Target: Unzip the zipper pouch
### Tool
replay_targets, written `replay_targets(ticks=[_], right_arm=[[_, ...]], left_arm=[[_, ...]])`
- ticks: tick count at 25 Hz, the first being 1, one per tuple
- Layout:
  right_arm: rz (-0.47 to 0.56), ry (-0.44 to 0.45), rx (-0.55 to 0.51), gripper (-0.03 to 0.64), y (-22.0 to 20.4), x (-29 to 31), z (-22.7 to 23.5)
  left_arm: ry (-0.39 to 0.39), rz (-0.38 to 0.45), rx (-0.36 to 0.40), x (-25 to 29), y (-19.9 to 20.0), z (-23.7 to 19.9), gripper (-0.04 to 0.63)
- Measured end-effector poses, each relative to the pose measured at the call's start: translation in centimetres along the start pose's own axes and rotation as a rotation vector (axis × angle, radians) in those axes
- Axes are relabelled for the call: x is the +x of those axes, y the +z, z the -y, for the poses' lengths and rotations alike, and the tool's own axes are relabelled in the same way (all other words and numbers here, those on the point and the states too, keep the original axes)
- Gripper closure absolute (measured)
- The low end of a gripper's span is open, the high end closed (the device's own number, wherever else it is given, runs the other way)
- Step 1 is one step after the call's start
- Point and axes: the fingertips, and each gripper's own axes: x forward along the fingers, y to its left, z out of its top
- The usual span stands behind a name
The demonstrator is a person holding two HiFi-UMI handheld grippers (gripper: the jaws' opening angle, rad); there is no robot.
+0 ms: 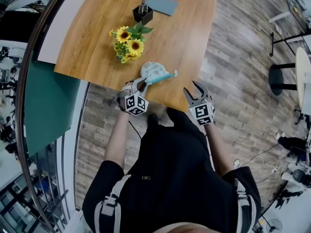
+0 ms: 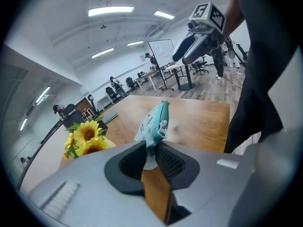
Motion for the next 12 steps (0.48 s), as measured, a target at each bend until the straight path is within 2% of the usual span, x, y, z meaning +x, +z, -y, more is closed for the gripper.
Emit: replay_targets(ticks=[6,8,12], right_arm=[[0.006,0.006,0.005,0.417,0.1,-0.1,-0.1],[0.004,0.003,0.001,0.417,0.3,-0.1,-0.1],[0.02,0.006,0.002,0.419,0.7,-0.3,-0.5]], left_arm=[[-0.012,0.02,-0.05,-0.3,0.9,0.2,0.548],[-0.006,0.029,-0.074,-0.5,1.4,0.0,0.583],[0.006,0.043,-0.113,-1.2,2.2,-0.4,0.584]])
